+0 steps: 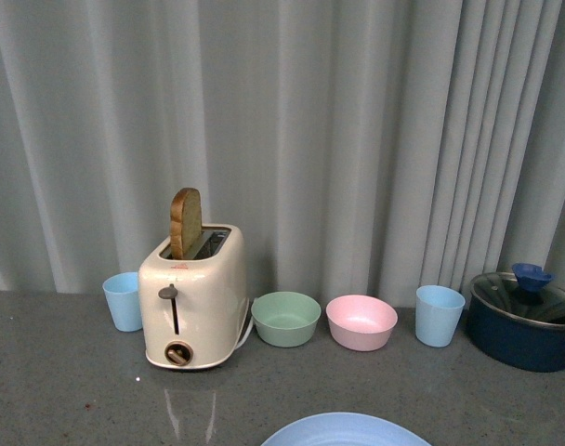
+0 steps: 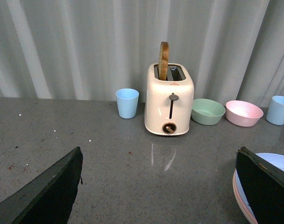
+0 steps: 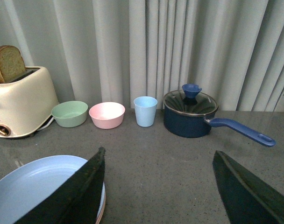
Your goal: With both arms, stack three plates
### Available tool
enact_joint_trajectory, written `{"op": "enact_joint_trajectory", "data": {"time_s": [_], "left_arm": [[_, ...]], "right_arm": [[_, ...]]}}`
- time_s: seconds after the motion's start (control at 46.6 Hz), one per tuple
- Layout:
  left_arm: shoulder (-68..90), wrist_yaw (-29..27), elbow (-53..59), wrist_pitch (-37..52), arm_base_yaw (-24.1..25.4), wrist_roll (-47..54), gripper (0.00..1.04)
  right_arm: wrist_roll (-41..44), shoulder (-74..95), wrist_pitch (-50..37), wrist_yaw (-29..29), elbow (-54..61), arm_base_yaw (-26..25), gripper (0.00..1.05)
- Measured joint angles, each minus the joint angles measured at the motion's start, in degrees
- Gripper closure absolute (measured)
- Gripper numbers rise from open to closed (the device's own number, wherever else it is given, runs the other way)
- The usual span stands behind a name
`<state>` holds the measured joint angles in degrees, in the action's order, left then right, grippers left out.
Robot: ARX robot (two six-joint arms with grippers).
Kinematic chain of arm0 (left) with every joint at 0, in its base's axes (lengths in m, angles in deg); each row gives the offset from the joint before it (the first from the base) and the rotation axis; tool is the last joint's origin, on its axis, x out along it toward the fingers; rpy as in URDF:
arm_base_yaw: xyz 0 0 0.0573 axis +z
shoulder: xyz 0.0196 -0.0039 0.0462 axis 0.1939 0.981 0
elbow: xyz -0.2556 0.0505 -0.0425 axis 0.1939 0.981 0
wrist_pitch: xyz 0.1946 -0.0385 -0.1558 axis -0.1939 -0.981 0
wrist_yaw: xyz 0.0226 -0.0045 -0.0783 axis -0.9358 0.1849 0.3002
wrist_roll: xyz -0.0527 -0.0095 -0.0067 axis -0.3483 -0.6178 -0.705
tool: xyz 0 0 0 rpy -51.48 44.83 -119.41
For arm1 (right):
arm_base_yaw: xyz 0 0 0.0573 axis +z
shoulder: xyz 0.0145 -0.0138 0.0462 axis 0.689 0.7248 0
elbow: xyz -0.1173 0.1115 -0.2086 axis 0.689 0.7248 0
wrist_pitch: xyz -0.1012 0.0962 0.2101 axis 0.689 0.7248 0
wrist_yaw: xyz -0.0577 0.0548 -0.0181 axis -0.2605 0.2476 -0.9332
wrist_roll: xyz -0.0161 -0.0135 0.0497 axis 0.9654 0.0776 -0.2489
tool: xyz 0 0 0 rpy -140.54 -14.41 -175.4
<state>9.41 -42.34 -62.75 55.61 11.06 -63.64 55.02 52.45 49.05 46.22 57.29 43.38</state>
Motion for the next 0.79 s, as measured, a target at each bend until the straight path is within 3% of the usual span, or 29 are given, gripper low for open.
{"op": "enact_joint_trajectory", "data": {"time_s": [0.193, 0.794], "left_arm": [[0.0, 0.0, 0.0, 0.0, 0.0, 0.0, 0.07], [0.0, 0.0, 0.0, 0.0, 0.0, 0.0, 0.07]], "right_arm": [[-0.1, 0.0, 0.0, 0.0, 0.0, 0.0, 0.05], [0.0, 0.0, 0.0, 0.0, 0.0, 0.0, 0.07]]}}
